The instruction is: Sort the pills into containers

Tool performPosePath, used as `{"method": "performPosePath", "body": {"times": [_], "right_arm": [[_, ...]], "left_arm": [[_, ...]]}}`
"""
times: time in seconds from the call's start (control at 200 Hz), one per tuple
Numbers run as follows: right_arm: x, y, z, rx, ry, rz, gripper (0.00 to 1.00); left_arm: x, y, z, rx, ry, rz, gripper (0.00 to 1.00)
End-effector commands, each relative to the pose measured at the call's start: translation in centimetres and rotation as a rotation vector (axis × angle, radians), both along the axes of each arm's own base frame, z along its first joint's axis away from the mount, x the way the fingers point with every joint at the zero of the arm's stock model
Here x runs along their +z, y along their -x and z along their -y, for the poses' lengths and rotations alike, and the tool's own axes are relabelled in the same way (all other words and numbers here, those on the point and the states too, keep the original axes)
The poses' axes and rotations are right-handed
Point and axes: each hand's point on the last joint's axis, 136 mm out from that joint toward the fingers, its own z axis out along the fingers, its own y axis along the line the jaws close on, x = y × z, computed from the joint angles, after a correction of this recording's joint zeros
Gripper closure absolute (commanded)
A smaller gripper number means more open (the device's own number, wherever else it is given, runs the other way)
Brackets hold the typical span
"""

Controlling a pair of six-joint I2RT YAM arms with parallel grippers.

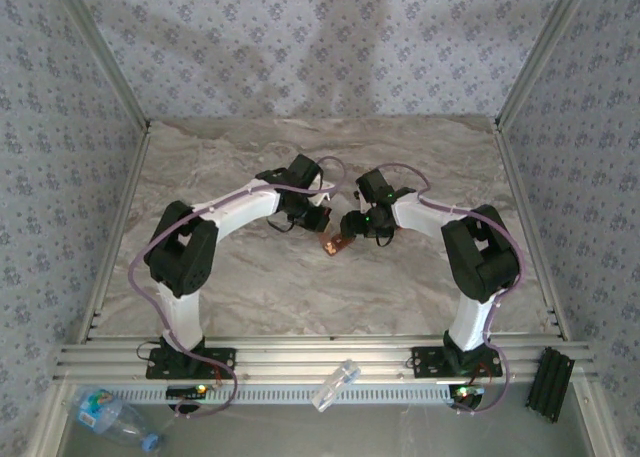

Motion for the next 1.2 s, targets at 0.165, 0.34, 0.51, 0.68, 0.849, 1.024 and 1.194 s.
{"method": "performPosePath", "body": {"times": [0.165,0.34,0.51,0.68,0.849,1.024,1.194], "right_arm": [[-3.4,1.5,1.7,-0.018,0.108,-0.075,0.32],[-3.3,1.5,1.7,-0.018,0.11,-0.075,0.32],[-3.3,1.6,1.7,-0.019,0.109,-0.076,0.32],[-3.3,1.5,1.6,-0.017,0.108,-0.076,0.32],[-3.5,1.6,1.7,-0.018,0.11,-0.079,0.33],[-3.5,1.6,1.7,-0.016,0.11,-0.078,0.33],[-3.5,1.6,1.7,-0.018,0.111,-0.078,0.32]], "left_arm": [[0.9,1.8,0.9,-0.021,0.035,-0.02,1.0],[1.6,-0.4,-1.1,0.093,-0.001,0.112,1.0],[2.1,-2.2,-2.9,0.198,0.027,0.157,1.0],[0.5,-2.3,-2.9,0.189,0.016,0.096,1.0],[-1.2,-1.7,-2.2,0.164,0.016,0.03,1.0],[-1.8,-1.1,-1.4,0.137,0.03,-0.007,1.0],[-1.3,-0.3,-0.3,0.103,0.055,-0.018,1.0]]}}
